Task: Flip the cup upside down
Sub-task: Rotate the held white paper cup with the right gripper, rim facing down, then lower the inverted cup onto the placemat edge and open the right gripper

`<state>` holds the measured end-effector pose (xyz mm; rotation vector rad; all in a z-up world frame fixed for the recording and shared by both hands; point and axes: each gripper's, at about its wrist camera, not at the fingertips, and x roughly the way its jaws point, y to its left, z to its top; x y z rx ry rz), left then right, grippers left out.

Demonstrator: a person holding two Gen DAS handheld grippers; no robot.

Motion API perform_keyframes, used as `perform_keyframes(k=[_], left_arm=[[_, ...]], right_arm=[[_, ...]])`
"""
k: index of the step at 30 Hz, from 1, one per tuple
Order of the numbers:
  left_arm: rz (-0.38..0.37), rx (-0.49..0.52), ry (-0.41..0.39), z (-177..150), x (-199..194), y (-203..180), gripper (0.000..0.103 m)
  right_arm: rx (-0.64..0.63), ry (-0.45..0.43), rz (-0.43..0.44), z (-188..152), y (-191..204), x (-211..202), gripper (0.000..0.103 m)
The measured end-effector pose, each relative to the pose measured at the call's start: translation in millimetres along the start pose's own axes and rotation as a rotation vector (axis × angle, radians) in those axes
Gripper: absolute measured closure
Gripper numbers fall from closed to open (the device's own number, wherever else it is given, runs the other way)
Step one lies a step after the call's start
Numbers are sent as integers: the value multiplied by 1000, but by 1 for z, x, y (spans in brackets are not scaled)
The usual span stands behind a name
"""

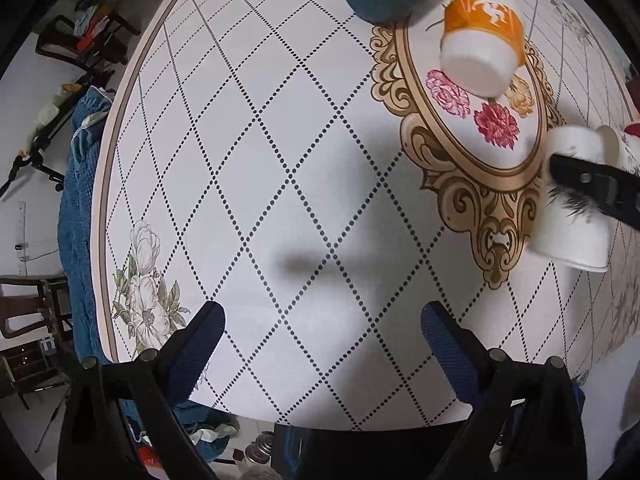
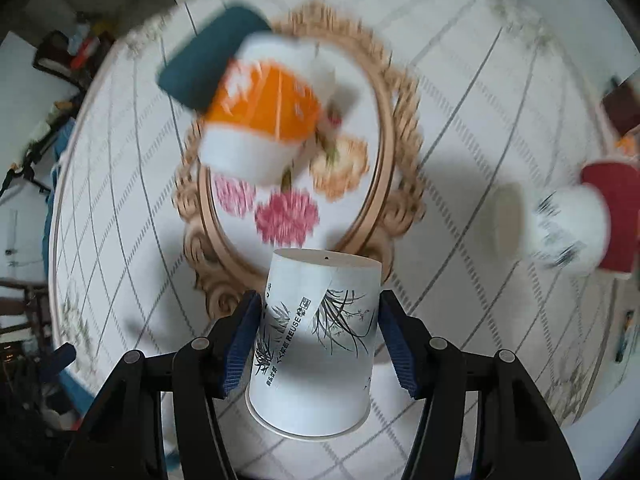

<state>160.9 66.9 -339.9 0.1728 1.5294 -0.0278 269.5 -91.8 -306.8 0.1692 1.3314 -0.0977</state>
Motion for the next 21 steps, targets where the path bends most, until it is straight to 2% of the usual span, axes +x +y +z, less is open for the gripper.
perform_keyframes(k=[5, 7, 9, 13, 21], left_arm=[[6, 3, 9, 5, 4, 3, 3], [11, 9, 13, 6, 7, 3, 3], [19, 16, 16, 6, 10, 2, 3], [27, 22, 20, 3, 12, 1, 3], [30, 19, 18, -1, 9, 0, 3]], right_arm=[[-39, -303, -53, -26, 12, -26, 41], [-51, -405, -70, -31, 9, -31, 41], [-76, -461, -95, -35, 8, -31, 41], [-127, -508, -135, -49, 10, -25, 41], [-131, -494, -122, -77, -1, -21, 40]])
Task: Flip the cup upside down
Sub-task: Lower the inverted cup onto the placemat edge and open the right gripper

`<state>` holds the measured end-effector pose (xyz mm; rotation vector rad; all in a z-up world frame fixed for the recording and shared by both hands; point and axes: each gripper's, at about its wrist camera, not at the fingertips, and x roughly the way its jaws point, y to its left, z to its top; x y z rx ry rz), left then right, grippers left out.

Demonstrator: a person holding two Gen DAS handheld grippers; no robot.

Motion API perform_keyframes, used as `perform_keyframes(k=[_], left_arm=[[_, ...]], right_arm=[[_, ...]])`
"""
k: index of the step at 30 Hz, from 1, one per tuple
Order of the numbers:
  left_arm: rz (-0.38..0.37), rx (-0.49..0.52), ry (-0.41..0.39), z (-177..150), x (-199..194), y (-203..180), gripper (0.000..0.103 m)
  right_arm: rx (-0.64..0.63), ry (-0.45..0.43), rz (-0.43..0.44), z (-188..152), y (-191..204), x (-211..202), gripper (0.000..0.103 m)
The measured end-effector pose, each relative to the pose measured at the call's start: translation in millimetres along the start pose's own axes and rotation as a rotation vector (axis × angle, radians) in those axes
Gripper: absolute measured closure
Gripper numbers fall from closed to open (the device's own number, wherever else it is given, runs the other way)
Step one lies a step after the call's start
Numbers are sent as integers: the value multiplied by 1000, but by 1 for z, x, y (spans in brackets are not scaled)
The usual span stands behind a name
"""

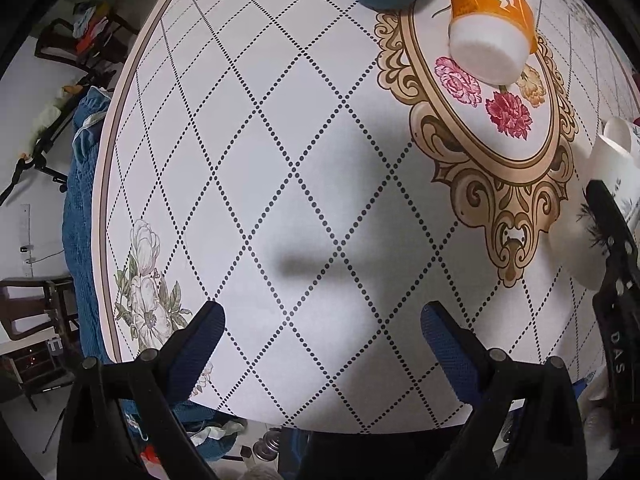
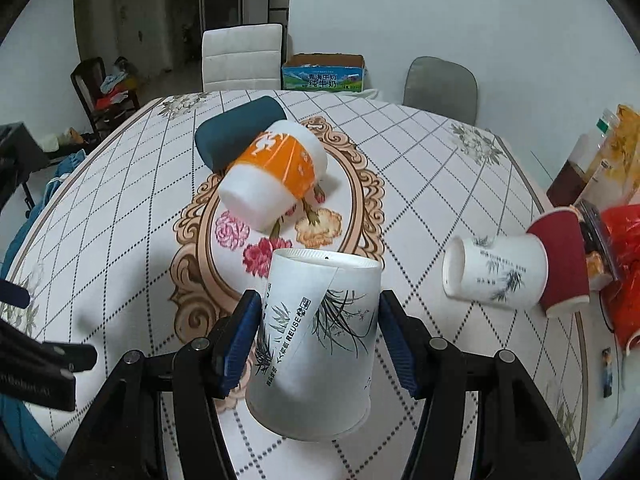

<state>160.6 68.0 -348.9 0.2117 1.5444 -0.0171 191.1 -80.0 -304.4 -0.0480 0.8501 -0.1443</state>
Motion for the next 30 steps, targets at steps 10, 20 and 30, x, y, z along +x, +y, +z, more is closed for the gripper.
perform_keyframes(k=[10, 20, 30], left_arm=[[4, 3, -9, -5, -6, -8, 3], [19, 13, -11, -13, -7, -15, 3], [23, 17, -34, -19, -22, -20, 3]], right_arm=[[-27, -17, 12, -20, -1, -15, 40], [-32, -17, 18, -46, -5, -26, 40], [12, 68, 42, -32, -16, -18, 20]])
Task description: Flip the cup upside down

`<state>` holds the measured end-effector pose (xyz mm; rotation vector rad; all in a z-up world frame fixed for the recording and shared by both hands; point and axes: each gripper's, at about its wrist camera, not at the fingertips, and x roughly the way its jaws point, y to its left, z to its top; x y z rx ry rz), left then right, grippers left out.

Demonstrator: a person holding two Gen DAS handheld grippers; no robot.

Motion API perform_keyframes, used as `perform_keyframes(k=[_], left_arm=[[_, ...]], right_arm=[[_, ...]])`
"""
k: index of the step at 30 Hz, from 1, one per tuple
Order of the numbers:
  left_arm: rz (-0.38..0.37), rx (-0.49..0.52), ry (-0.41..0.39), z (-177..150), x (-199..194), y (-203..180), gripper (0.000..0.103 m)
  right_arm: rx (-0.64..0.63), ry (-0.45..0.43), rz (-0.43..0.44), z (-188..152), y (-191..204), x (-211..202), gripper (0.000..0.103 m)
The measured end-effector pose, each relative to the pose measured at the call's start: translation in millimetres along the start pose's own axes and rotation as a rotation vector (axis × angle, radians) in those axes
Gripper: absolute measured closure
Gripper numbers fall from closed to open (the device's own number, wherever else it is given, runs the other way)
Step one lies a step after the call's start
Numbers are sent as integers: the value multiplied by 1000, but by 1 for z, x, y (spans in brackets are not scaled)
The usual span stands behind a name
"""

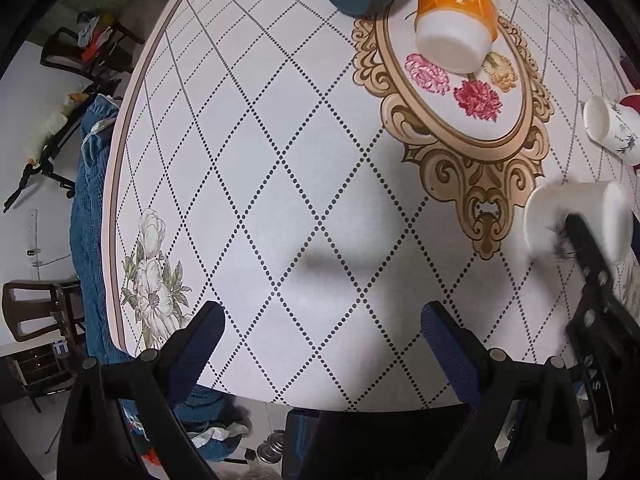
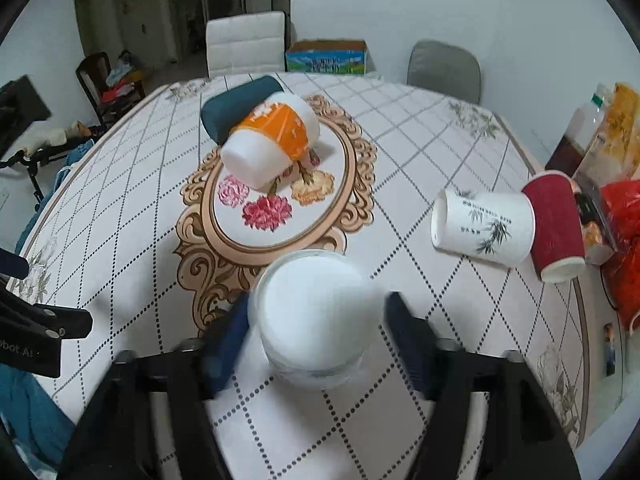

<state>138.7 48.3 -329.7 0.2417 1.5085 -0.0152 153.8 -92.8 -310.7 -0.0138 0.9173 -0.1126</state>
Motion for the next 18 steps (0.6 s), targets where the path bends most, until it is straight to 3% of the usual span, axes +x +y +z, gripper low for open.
perform_keyframes(k=[6, 13, 18], left_arm=[[-31, 6, -63, -7, -34, -9, 3], [-66, 10, -183, -33, -102, -23, 3], [-106, -9, -265, -59, -153, -23, 3]], right_arm=[[135, 66, 50, 11, -23, -32, 7], [292, 164, 7, 15, -69, -94, 7], [263, 144, -66, 18, -83, -156, 7]])
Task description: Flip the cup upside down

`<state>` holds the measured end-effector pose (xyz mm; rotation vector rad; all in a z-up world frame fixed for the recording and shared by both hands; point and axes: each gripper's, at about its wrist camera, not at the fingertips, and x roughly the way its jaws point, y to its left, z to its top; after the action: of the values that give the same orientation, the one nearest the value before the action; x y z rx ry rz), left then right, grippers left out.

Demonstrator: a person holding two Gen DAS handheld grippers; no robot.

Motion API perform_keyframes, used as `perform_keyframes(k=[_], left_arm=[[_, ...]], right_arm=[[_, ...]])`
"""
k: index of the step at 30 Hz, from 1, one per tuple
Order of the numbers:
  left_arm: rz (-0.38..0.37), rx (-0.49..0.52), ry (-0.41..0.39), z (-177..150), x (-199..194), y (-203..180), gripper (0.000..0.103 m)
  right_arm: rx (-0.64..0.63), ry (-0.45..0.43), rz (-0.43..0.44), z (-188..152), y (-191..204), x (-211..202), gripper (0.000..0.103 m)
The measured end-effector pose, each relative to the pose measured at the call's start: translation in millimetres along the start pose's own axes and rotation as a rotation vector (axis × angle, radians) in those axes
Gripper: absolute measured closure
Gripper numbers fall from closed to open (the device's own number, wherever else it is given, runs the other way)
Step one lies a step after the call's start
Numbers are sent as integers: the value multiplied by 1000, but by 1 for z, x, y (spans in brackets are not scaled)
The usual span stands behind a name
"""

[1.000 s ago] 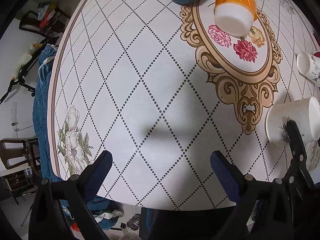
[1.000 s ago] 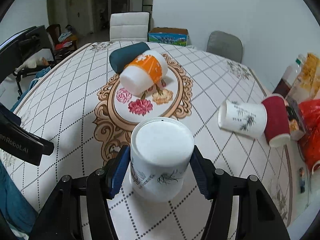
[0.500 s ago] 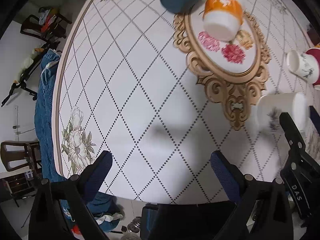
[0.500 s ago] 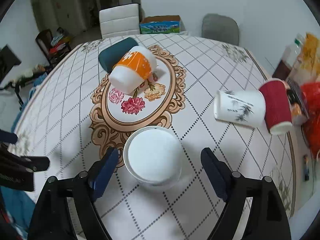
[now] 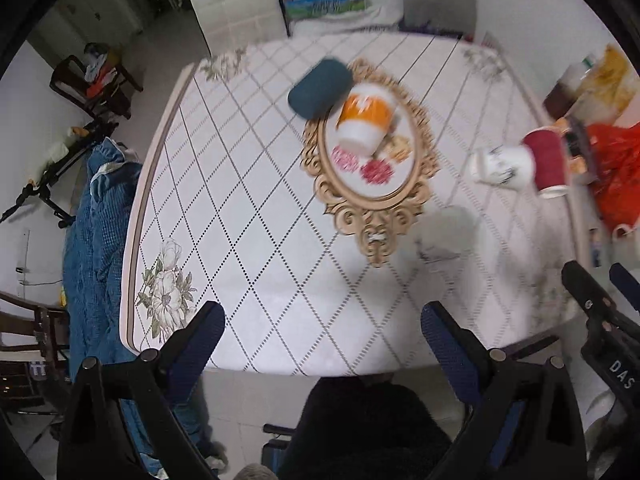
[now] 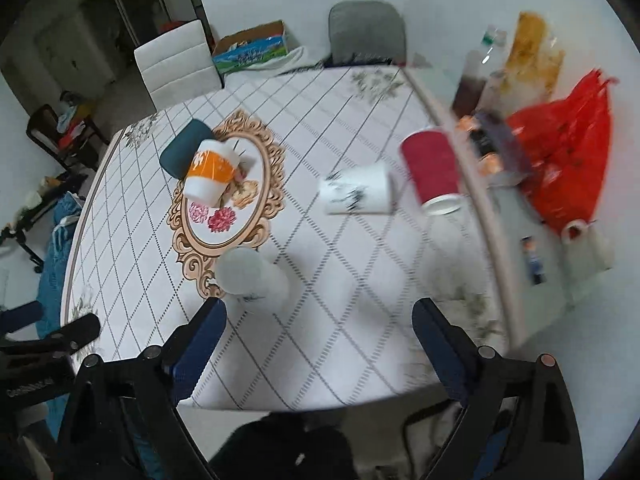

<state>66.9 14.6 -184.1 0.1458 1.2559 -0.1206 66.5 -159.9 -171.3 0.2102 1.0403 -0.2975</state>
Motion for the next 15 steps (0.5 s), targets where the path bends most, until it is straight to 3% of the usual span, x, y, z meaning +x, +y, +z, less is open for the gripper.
perform_keyframes(k=[6, 13, 15], left_arm=[[-20, -24, -105, -20, -73, -1, 3], [-43, -55, -183, -45, -132, 0, 3], [-52, -64, -199, -51, -145, 0, 3]], right_arm=[[-63, -93, -10, -4, -7, -82, 7], [-123, -188, 5, -15, -8, -166, 7], [-142, -171, 21, -18, -9, -183, 7]])
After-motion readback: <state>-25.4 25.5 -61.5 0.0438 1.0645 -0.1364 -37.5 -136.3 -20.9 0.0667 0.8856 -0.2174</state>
